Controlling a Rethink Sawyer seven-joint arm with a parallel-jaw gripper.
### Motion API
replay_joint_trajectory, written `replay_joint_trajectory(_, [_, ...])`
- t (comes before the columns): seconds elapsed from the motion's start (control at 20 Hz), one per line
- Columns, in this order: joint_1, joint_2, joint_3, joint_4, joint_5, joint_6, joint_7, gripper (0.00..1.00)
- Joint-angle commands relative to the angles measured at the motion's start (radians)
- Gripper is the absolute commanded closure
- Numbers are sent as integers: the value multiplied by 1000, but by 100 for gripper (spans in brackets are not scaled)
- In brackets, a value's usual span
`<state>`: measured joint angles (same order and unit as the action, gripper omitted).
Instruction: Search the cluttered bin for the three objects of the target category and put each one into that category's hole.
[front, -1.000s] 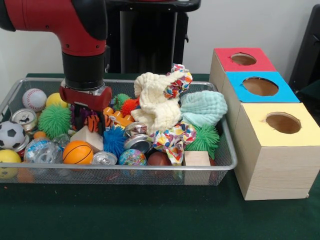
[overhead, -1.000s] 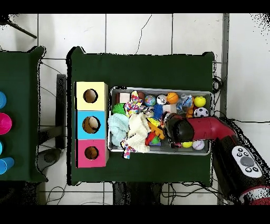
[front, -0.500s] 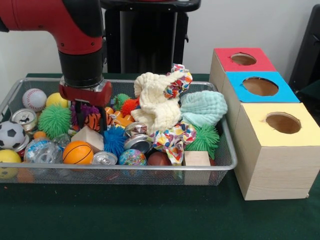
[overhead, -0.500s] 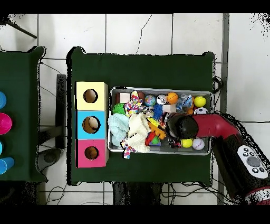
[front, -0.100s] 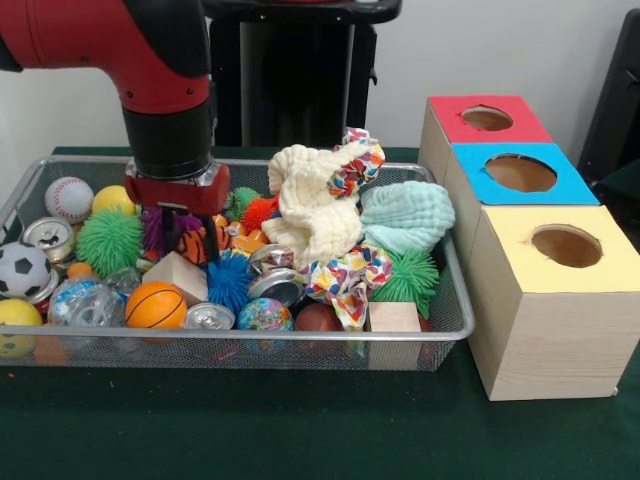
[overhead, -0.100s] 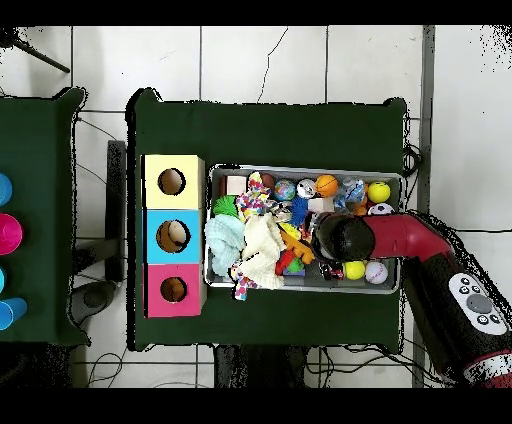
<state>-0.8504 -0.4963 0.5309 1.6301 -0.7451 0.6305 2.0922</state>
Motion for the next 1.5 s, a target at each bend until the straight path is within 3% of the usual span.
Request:
replay_joint_trajectory(0.05, [-2, 42, 56, 43, -69, -18, -258, 100])
replay_joint_trajectory(0.5, [68, -29, 26, 34, -47, 10, -145, 100])
replay_joint_trajectory(0.8, [141, -248, -44, 48, 25, 153, -55, 100])
replay_joint_trajectory(0.95, [217, -363, -120, 30, 24, 276, -33, 100])
replay_joint_trajectory(1.05, [246, -402, -147, 24, 28, 327, -35, 100])
replay_joint_trajectory(1.5, [278, -443, -197, 85, 136, 428, 46, 100])
